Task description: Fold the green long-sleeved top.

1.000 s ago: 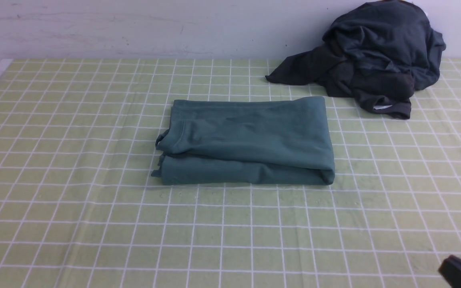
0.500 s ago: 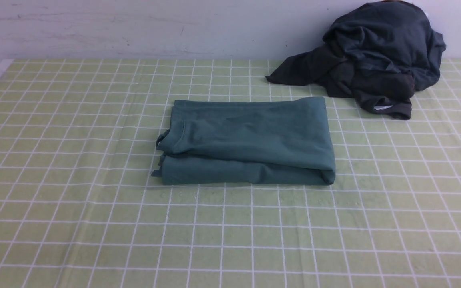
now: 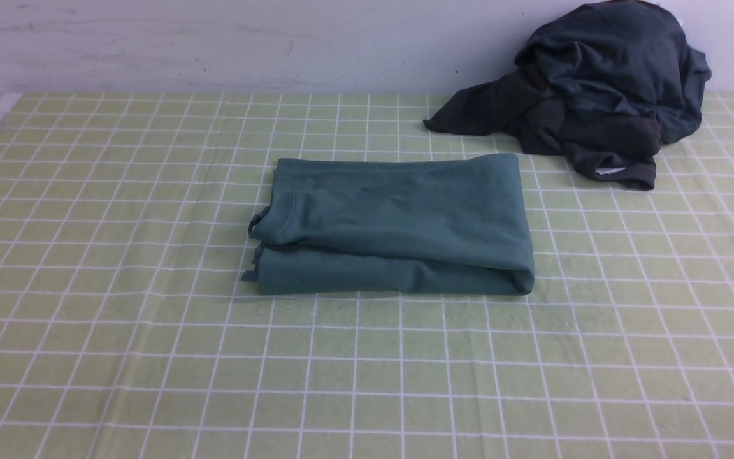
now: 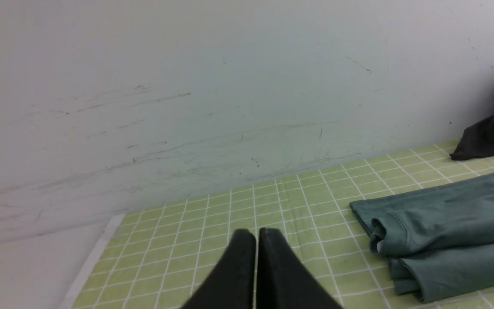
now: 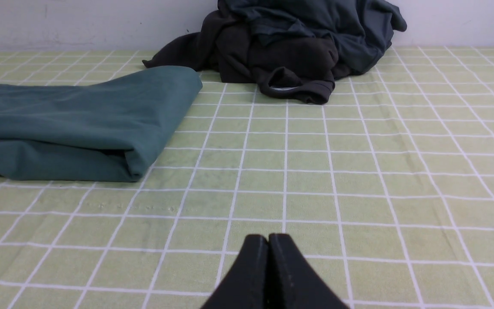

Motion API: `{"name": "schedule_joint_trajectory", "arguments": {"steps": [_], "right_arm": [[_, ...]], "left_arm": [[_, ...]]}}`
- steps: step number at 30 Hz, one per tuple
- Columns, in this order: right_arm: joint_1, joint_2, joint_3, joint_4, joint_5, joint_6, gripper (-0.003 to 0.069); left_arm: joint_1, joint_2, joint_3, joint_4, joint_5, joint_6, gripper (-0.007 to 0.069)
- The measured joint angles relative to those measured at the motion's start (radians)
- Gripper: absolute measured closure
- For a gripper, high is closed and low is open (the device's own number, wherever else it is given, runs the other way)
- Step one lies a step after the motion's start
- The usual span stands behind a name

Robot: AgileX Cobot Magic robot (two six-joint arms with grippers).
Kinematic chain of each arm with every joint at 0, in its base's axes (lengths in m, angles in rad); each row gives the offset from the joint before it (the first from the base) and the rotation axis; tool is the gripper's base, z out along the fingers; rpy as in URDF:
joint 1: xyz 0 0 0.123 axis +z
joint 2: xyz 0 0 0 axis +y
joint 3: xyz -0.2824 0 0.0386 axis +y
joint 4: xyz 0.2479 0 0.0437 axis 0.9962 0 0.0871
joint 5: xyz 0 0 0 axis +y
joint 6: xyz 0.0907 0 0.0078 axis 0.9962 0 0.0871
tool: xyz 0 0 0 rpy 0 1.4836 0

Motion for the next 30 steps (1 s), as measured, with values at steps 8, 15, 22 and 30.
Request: {"name": "schedule_joint_trajectory", "arguments": {"steps": [8,15,22,30], "right_arm": [[0.0,0.0,0.0,0.0,0.001,0.0,0.0671],[0.0,0.0,0.0,0.0,0.001,0.0,0.0671],[0.0,0.0,0.0,0.001,0.001,0.0,0.0671],[0.0,0.0,0.0,0.001,0.001,0.0,0.0671]], "left_arm": [[0.014,-0.037,0.098,0.003,-0.019,0.002,0.0627],[0.026,-0.037,0.226,-0.237,-0.025,0.046,0.0627],[0.026,-0.037,0.224,-0.502,0.124,0.315,0.0627],[0.026,-0.037,0.222,-0.533,0.137,0.419,0.0627]]}}
